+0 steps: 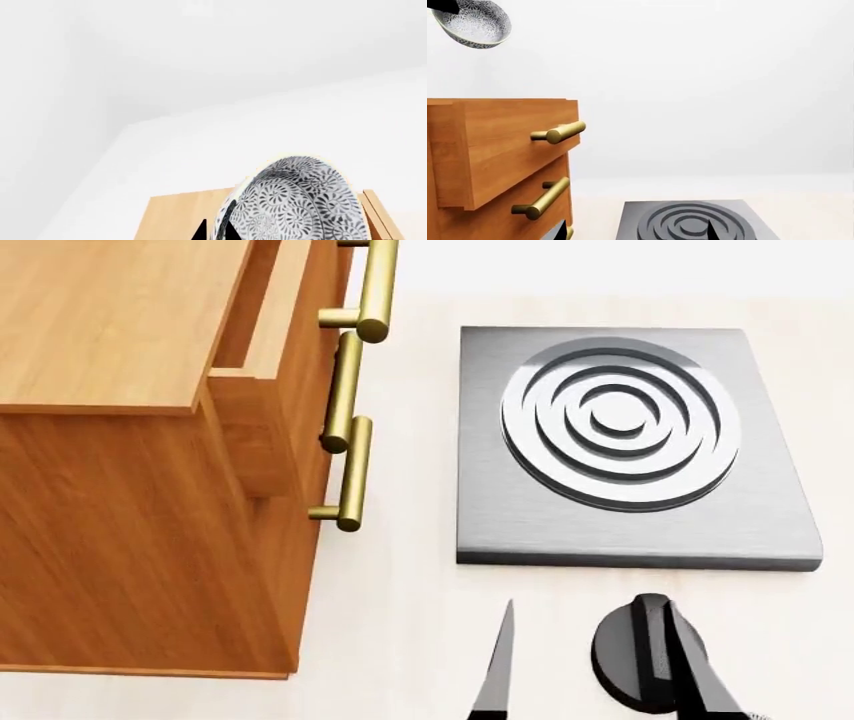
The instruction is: Pick the akita bowl on the wooden cabinet and place it on the plate.
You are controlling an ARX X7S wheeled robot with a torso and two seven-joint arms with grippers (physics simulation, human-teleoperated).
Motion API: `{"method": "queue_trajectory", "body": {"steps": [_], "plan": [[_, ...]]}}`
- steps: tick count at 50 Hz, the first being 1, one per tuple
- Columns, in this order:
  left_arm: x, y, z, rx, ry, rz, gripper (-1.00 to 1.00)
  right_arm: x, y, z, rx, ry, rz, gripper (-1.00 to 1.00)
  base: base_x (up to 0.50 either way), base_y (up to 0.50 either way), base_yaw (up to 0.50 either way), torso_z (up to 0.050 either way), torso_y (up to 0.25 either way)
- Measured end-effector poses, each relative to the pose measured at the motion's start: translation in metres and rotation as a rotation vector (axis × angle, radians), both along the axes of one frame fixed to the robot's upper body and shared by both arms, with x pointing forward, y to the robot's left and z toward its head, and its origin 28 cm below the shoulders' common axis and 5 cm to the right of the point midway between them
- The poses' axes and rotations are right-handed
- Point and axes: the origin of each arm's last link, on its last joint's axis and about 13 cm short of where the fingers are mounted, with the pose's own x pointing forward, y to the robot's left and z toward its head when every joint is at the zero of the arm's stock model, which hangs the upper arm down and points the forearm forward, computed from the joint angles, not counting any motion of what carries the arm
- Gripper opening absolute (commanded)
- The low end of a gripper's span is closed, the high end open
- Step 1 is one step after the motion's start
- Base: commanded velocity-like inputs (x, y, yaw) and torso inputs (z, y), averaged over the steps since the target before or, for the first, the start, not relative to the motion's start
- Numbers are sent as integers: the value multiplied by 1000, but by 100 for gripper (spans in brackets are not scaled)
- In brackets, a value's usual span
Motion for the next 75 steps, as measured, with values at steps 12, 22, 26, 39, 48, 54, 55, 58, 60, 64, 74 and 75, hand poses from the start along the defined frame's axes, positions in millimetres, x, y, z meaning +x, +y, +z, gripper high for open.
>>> {"method": "queue_trajectory", "body": {"steps": [12, 22, 26, 39, 48, 54, 55, 58, 60, 64, 74, 75], "plan": [[-4, -7, 14, 52, -67, -103, -100, -4, -2, 8, 0, -28, -11, 100, 0, 0, 0, 0, 0], [-5, -16, 23, 133, -142, -198, -100, -9, -5, 18, 7, -61, -26, 100, 0, 0, 0, 0, 0], [-7, -22, 28, 193, -177, -241, -100, -12, -6, 22, 13, -74, -31, 100, 0, 0, 0, 0, 0], [-14, -47, 38, 403, -269, -386, -100, -17, -10, 31, 28, -108, -43, 100, 0, 0, 0, 0, 0], [-20, -60, 37, 521, -312, -460, -100, -21, -12, 37, 30, -129, -52, 100, 0, 0, 0, 0, 0], [-29, -66, 32, 609, -349, -534, -100, -22, -12, 39, 32, -138, -53, 100, 0, 0, 0, 0, 0], [-31, -67, 32, 623, -357, -547, -100, -22, -12, 40, 32, -140, -53, 100, 0, 0, 0, 0, 0], [-36, -69, 28, 665, -381, -587, -100, -23, -13, 41, 33, -144, -53, 100, 0, 0, 0, 0, 0], [-39, -71, 24, 694, -394, -613, -100, -24, -13, 41, 33, -146, -53, 100, 0, 0, 0, 0, 0], [-45, -74, 17, 746, -416, -663, -100, -24, -13, 42, 33, -150, -52, 100, 0, 0, 0, 0, 0], [-60, -83, 1, 853, -446, -760, -100, -26, -12, 45, 34, -160, -48, 100, 0, 0, 0, 0, 0], [-61, -84, 0, 860, -450, -767, -100, -26, -12, 45, 34, -161, -47, 100, 0, 0, 0, 0, 0]]}}
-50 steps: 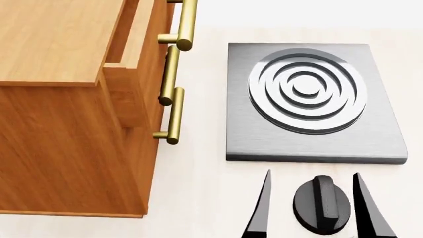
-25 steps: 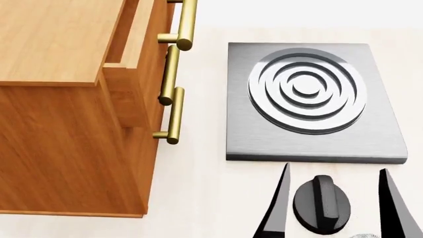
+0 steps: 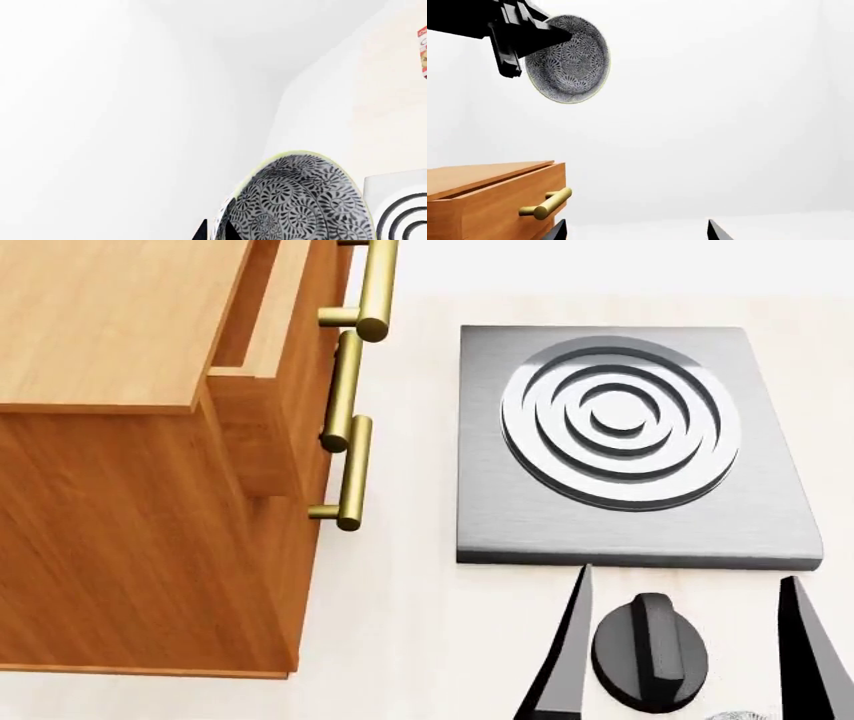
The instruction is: Pick the akita bowl on the wooden cabinet and place it on the plate.
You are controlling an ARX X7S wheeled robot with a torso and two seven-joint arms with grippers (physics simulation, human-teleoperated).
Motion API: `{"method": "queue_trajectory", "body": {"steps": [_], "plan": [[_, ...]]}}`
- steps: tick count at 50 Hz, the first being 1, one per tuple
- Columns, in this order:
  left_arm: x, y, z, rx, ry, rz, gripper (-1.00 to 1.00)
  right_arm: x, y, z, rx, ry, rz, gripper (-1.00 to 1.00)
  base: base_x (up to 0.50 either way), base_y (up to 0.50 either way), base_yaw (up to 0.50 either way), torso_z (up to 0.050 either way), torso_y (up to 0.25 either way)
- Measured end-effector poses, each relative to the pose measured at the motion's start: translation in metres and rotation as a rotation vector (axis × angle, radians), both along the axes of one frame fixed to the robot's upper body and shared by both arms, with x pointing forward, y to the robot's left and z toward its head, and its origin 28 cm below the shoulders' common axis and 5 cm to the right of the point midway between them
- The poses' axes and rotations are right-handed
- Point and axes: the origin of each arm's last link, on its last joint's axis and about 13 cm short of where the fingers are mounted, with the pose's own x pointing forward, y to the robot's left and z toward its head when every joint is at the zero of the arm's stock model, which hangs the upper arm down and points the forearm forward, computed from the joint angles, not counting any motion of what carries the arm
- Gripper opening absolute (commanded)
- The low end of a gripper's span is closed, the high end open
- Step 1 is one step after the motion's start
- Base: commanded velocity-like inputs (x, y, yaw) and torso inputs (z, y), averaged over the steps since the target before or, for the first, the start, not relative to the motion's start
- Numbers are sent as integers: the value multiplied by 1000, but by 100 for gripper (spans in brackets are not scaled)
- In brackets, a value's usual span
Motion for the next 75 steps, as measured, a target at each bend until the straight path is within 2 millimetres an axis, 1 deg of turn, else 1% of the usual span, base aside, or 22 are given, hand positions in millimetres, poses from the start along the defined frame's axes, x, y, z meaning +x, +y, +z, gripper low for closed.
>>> {"method": "queue_trajectory", "body": {"steps": [6, 12, 21, 30, 43, 55, 64, 75], "plan": [[-7, -7, -11, 42, -18, -48, -100, -1, 0, 1, 1, -5, 2, 100, 0, 0, 0, 0, 0], [-10, -15, -27, 98, -23, -88, -100, -2, 0, 2, 0, -9, 2, 100, 0, 0, 0, 0, 0], [-10, -23, -52, 148, -8, -125, -100, -2, 0, 3, -1, -12, 4, 100, 0, 0, 0, 0, 2], [-6, -30, -67, 165, 10, -148, -100, -2, 0, 3, -1, -12, 6, 100, 0, 0, 0, 0, 0], [-2, -33, -81, 169, 35, -169, -100, -2, 0, 3, 0, -12, 5, 100, 0, 0, 0, 0, 0], [-8, -28, -89, 173, 60, -224, -100, -1, 0, 2, 1, -8, 7, 100, 0, 0, 0, 0, 0], [-9, -24, -95, 176, 69, -234, -100, -1, 0, 1, 1, -6, 6, 100, 0, 0, 0, 0, 1], [-13, -21, -98, 162, 66, -242, -100, -1, 0, 1, -1, -6, 6, 100, 0, 0, 0, 0, 0]]}}
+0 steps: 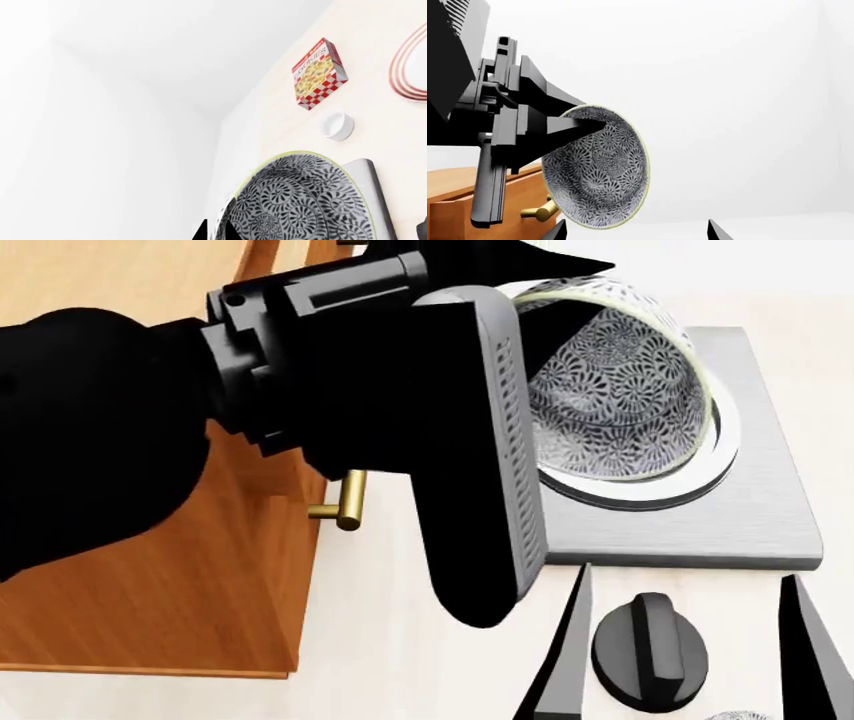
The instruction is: Pick the akita bowl on the wooden cabinet and place it on the plate.
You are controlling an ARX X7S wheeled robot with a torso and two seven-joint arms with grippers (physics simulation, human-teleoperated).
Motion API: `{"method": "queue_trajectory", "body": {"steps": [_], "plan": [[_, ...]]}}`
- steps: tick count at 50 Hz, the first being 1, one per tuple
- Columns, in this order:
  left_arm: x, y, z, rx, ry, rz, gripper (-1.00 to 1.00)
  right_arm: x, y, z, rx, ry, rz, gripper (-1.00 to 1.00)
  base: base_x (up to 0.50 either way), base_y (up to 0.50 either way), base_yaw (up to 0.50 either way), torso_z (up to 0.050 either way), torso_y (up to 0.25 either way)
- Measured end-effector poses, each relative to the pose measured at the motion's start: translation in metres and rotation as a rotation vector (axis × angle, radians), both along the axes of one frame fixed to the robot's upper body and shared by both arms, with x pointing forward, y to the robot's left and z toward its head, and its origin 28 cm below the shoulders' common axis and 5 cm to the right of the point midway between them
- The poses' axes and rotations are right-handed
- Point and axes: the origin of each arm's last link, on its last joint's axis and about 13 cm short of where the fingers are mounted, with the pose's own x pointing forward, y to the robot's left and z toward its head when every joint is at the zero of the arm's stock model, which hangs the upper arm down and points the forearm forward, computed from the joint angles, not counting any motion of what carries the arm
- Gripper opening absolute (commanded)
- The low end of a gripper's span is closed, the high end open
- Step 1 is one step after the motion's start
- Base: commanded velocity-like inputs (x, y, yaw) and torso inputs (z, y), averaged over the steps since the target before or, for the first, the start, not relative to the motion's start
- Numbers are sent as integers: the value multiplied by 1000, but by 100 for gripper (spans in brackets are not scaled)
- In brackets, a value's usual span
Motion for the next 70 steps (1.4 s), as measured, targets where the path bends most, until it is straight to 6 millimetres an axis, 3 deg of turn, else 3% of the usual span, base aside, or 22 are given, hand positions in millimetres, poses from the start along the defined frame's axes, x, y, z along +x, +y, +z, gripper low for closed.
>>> {"method": "queue_trajectory", "body": {"steps": [19, 70], "plan": [[-8, 4, -6, -15, 9, -21, -100, 4, -1, -2, 4, 14, -3, 100, 0, 0, 0, 1, 1], [-9, 9, -17, -35, 35, -31, -100, 41, -1, 19, -21, -2, -3, 100, 0, 0, 0, 0, 0]]}}
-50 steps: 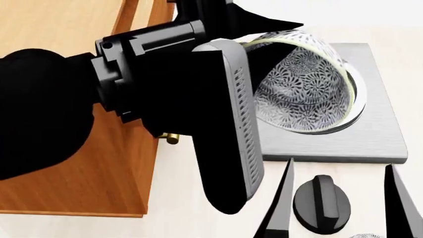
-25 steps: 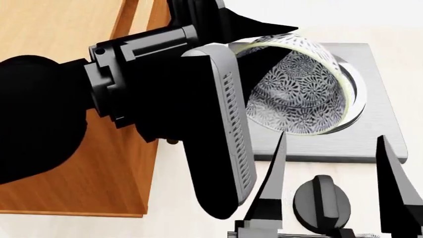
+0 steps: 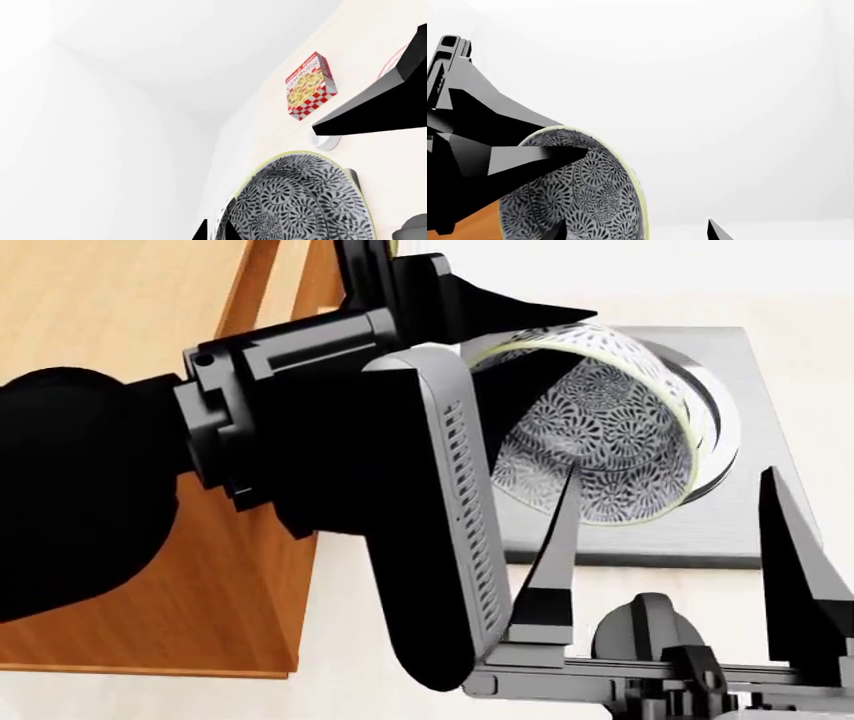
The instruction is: Pick the akita bowl on the wooden cabinet and place it on the plate.
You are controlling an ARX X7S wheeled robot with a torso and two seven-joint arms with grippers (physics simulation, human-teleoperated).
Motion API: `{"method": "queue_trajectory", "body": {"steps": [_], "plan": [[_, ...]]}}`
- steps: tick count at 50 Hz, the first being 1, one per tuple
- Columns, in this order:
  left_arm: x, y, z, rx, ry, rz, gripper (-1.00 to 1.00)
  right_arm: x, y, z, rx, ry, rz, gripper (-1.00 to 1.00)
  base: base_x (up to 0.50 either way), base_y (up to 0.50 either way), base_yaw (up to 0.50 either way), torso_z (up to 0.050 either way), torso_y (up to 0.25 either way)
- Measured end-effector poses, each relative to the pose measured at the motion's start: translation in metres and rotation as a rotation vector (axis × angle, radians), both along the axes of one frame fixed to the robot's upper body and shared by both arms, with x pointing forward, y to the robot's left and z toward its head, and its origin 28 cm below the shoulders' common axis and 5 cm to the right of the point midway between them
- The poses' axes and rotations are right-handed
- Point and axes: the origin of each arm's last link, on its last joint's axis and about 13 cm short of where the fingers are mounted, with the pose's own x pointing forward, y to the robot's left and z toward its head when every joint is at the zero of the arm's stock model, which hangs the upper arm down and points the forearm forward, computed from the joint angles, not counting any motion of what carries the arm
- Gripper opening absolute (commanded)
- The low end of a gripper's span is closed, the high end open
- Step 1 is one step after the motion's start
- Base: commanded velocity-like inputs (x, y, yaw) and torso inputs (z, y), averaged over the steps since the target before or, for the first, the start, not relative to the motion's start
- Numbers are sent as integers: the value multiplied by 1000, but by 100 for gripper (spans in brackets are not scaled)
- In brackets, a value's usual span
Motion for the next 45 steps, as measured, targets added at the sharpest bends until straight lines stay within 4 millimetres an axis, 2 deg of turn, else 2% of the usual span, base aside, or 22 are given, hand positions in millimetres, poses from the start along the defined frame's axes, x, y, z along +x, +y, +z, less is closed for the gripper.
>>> {"method": "queue_trajectory", "body": {"steps": [17, 18, 45], "plan": [[-2, 2, -1, -2, 2, -3, -100, 16, -1, -2, -3, 31, -4, 100, 0, 0, 0, 0, 1], [-2, 2, -1, -2, 2, -2, -100, 17, -1, -2, -1, 32, -6, -100, 0, 0, 0, 0, 0], [-2, 0, -6, 9, 27, -10, -100, 18, 0, -6, 35, 37, -22, -100, 0, 0, 0, 0, 0]]}}
